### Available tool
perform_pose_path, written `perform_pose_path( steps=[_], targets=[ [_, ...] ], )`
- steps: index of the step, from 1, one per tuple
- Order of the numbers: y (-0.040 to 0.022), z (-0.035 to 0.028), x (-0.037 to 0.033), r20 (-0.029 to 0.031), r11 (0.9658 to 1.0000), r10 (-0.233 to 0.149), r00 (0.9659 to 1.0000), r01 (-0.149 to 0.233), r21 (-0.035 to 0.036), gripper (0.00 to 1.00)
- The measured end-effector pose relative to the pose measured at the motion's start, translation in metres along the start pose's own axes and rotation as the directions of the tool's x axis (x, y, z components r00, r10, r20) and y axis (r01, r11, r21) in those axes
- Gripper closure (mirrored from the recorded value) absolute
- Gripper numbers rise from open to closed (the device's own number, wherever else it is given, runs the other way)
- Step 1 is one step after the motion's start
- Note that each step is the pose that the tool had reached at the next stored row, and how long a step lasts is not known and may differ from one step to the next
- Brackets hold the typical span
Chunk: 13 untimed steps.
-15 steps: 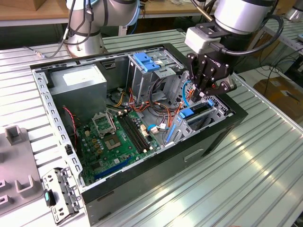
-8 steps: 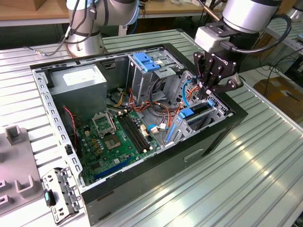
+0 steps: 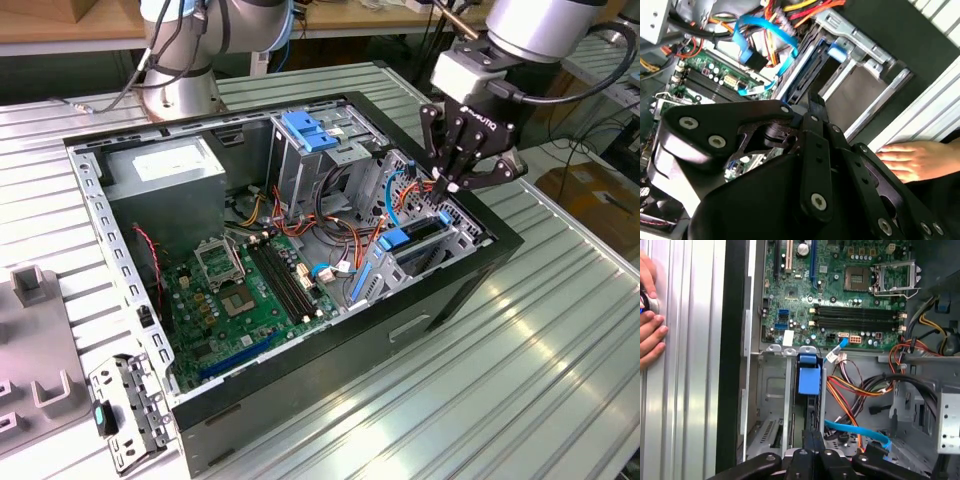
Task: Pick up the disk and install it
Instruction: 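Insert the first disk wire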
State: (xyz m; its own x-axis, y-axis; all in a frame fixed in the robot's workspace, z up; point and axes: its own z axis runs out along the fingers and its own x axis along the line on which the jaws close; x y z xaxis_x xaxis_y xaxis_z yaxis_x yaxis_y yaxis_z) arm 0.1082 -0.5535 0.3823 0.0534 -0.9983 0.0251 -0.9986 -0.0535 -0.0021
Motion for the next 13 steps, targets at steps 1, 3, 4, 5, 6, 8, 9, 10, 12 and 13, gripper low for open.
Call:
perform_pose_path(
  steps=[1,3,4,5,6,8,9,10,12,13],
  targets=[
    [-0.0046,0.0000,0.0002,0.0001,1.0000,-0.001,1.0000,0.001,-0.0007,0.89],
    [-0.0158,0.0002,0.0005,0.0001,1.0000,-0.003,1.0000,0.003,-0.0013,0.89],
    [-0.0222,0.0003,0.0005,0.0000,1.0000,-0.004,1.0000,0.004,-0.0015,0.89],
    [-0.0284,0.0005,0.0001,0.0001,1.0000,-0.005,1.0000,0.005,-0.0016,0.89],
    [-0.0323,0.0007,-0.0004,0.0002,1.0000,-0.006,1.0000,0.006,-0.0015,0.89],
    [-0.0374,0.0009,-0.0009,0.0002,0.9999,-0.010,1.0000,0.010,-0.0019,0.89],
    [-0.0383,0.0008,-0.0009,0.0009,0.9998,-0.020,0.9998,0.020,-0.0026,0.89],
    [-0.0383,0.0008,-0.0009,0.0011,0.9993,-0.037,0.9993,0.037,-0.0027,0.89],
    [-0.0383,0.0008,-0.0009,0.0012,0.9973,-0.074,0.9973,0.074,-0.0021,0.89],
    [-0.0383,0.0007,-0.0009,0.0013,0.9960,-0.090,0.9960,0.090,-0.0017,0.89]
  ],
)
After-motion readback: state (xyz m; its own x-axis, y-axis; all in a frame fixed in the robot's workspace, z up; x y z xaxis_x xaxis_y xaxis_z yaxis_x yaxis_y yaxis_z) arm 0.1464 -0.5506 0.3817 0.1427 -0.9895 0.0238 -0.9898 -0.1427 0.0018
